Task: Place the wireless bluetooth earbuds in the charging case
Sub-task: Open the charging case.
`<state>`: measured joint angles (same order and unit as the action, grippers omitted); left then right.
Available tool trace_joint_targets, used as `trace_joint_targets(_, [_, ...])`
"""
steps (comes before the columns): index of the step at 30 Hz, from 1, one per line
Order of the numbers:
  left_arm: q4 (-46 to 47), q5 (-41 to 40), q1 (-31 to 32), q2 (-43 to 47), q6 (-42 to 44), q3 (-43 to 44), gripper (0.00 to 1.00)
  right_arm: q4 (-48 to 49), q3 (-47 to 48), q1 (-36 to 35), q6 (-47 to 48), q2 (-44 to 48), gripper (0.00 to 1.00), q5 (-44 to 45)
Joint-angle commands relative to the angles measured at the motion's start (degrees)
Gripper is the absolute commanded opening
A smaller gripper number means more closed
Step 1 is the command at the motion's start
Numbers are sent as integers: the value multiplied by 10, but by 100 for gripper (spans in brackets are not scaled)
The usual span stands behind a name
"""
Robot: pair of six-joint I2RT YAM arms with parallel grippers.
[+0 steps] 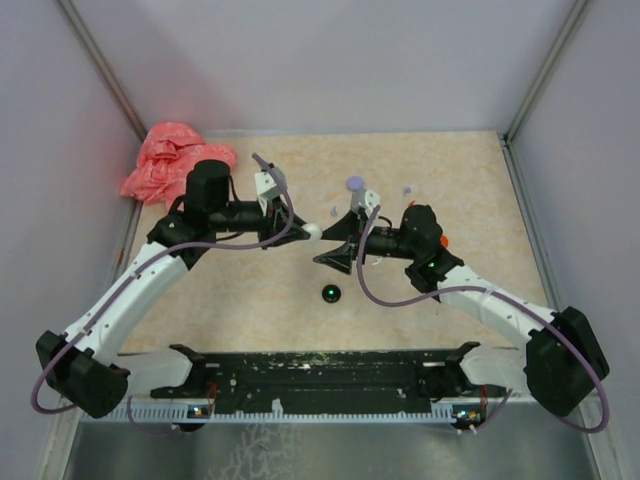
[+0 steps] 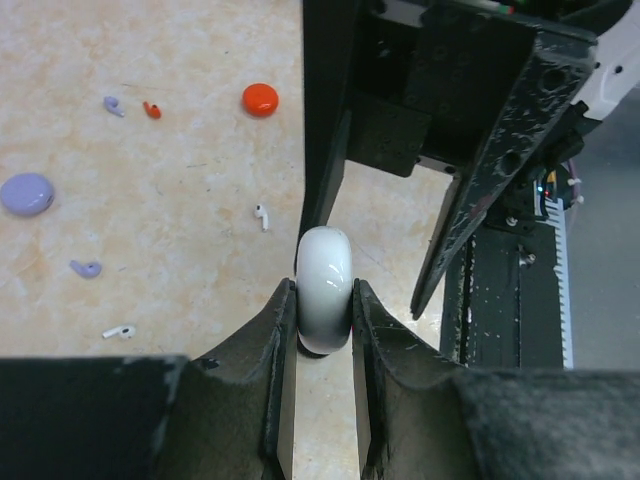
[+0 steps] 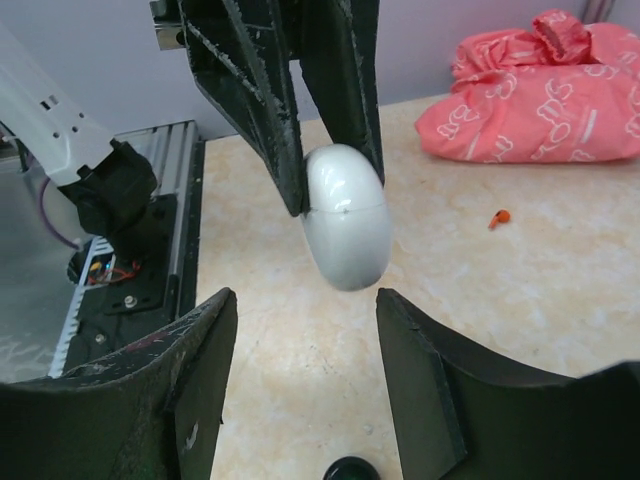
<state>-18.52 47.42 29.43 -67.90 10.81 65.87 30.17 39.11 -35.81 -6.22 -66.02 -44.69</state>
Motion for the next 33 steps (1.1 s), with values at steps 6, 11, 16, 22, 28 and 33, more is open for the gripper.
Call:
trace_joint_targets(6, [-74,28,42,-24,79,50,9,24,61,4,-6,-28,53,-88])
trace_joint_targets(11, [-90,11,51,-24,89,59,8,25,68,5,-9,-37,48,-99])
trace_joint_targets(16, [-101,-7,54,-23,97,60,7,18,66,5,-5,-35,42,-102])
trace_joint_targets(22, [-100,-16,55,-15,101,55,6,15,61,5,-3,-28,38,-98])
trace_joint_targets(28, [-100,-19,55,-10,100,51,5,9,52,5,2,-20,33,-100])
trace_joint_targets(33, [-97,-17,55,-3,97,47,5,7,46,5,3,-15,33,-109])
